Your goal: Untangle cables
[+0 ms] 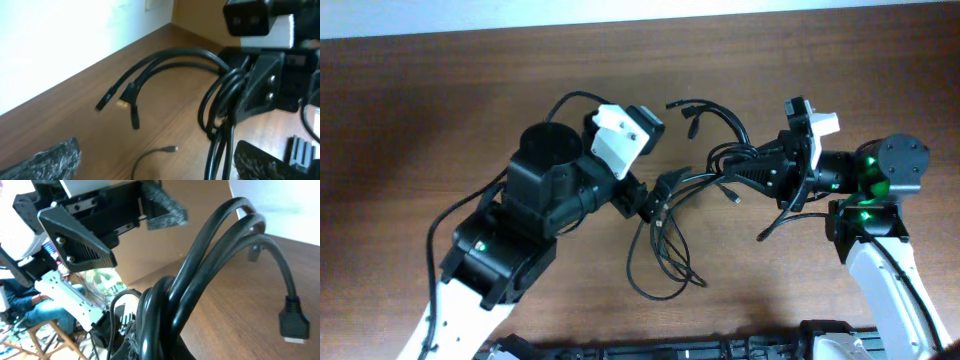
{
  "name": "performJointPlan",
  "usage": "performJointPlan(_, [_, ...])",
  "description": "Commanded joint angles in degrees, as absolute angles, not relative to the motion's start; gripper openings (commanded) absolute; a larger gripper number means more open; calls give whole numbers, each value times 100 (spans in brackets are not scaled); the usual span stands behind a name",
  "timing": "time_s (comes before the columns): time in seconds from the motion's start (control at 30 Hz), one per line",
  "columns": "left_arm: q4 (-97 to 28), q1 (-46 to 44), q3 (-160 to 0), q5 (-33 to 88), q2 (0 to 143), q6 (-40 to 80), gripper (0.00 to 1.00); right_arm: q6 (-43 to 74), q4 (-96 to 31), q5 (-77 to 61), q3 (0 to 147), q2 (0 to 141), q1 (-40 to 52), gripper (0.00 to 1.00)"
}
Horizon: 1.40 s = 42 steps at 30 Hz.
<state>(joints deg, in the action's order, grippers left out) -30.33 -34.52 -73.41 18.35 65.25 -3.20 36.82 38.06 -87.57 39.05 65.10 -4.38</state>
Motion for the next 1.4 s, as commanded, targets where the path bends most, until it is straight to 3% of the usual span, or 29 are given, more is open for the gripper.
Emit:
performJointPlan(0.0, [-2847, -3444, -7415, 2467, 6816, -458, 99, 3625, 3933, -8888, 3970, 6475, -246, 4])
performJointPlan(0.57, [-2108, -3450, -7415, 3367, 7533, -454, 100, 3645, 3946, -8888, 3970, 6475, -220, 4])
performJointPlan(0.73, [-1949, -3450, -7415, 3336, 7620, -458, 92, 3640, 3951, -8890, 3970, 6477, 36, 4])
performJointPlan(0.83, [-1925, -3450, -7415, 3304, 7765, -458, 84, 3642, 3951, -8888, 3970, 6477, 71, 4])
performJointPlan(0.9, [-1914, -3450, -7415, 3306, 7828, -530, 58, 3642, 3951, -8888, 3970, 6475, 71, 4])
performJointPlan(0.97, [-1914, -3450, -7415, 3299, 7843, -766, 21, 3642, 3951, -8888, 3970, 6477, 71, 4])
performJointPlan(1.0, [-1894, -3448, -7415, 3299, 7843, -766, 12, 3642, 3951, -8888, 3970, 6477, 71, 4])
performJointPlan(1.03, [-1894, -3448, -7415, 3267, 7843, -766, 7, 3642, 3951, -8888, 3970, 6477, 71, 4])
performJointPlan(1.13, [-1909, -3450, -7415, 3166, 7843, -786, 8, 3645, 3948, -8888, 3970, 6475, 71, 4])
performJointPlan(1.2, [-1900, -3448, -7415, 3146, 7843, -786, 0, 3645, 3948, -8888, 3970, 6477, 71, 4])
performJointPlan(1.37, [-1892, -3450, -7415, 3140, 7843, -790, 0, 3649, 3948, -8890, 3970, 6475, 75, 5])
